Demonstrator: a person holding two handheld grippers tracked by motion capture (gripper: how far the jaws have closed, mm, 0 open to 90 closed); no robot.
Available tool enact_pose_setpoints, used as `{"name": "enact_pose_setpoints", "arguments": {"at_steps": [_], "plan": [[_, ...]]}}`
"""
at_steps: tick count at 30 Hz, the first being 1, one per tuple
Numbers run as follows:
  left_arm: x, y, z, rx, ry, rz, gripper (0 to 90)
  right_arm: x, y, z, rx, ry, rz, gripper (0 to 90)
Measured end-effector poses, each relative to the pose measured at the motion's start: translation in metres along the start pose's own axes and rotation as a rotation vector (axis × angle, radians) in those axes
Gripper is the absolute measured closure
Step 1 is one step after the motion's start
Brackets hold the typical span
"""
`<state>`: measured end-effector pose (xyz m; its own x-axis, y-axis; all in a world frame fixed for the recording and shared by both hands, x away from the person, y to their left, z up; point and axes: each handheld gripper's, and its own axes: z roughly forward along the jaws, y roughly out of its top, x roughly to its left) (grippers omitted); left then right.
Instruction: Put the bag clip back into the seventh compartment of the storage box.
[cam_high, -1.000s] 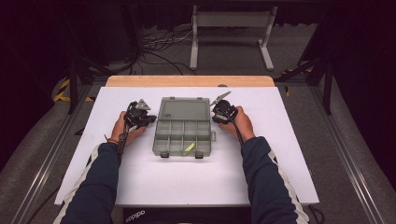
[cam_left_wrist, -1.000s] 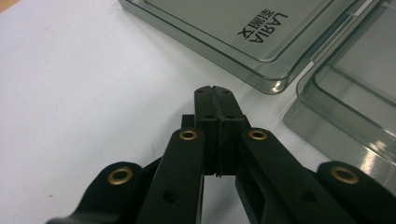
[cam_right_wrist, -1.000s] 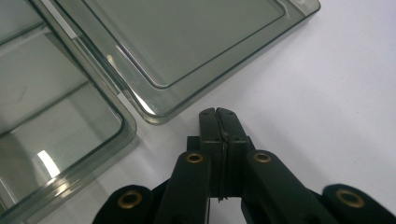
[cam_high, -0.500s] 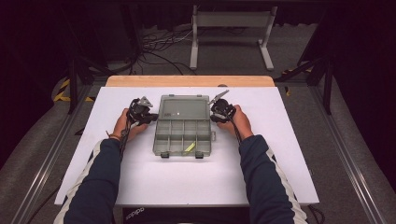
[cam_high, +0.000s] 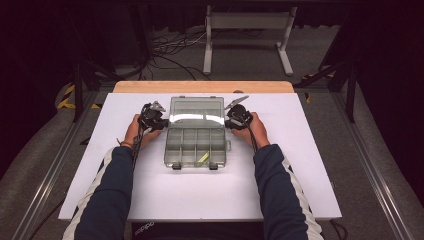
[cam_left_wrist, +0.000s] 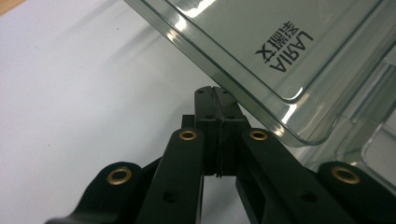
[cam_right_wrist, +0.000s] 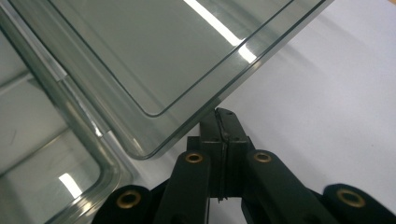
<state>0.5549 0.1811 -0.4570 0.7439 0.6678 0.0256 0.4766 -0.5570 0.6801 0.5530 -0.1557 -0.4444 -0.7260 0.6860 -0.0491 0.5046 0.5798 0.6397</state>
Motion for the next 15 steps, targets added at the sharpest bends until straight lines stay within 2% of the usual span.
{"name": "enact_pose_setpoints", "arguments": {"at_steps": [2, 3, 7, 8, 13, 15], "plan": [[0.0001, 0.0013, 0.0013, -0.004, 0.006, -0.001, 89.7, -0.0020, -0.0011, 0.0007, -0.015, 0.008, 0.022, 90.0], [0.0003, 0.0024, 0.0013, 0.006, 0.009, 0.005, 89.7, -0.0021, -0.0008, 0.0010, -0.018, 0.005, 0.016, 90.0], [0.0002, 0.0039, 0.0038, -0.005, 0.019, 0.000, 89.7, -0.0007, 0.0005, 0.0024, -0.019, -0.011, 0.010, 90.0], [0.0007, 0.0035, 0.0054, -0.019, 0.012, -0.022, 89.7, -0.0005, 0.0007, 0.0028, -0.023, -0.015, 0.014, 90.0], [0.0010, 0.0038, 0.0074, -0.034, 0.018, -0.033, 89.6, 0.0013, 0.0021, 0.0045, -0.030, -0.038, 0.013, 90.0], [0.0013, 0.0042, 0.0092, -0.049, 0.029, -0.044, 89.5, 0.0009, 0.0023, 0.0055, -0.041, -0.037, 0.032, 90.0]]}}
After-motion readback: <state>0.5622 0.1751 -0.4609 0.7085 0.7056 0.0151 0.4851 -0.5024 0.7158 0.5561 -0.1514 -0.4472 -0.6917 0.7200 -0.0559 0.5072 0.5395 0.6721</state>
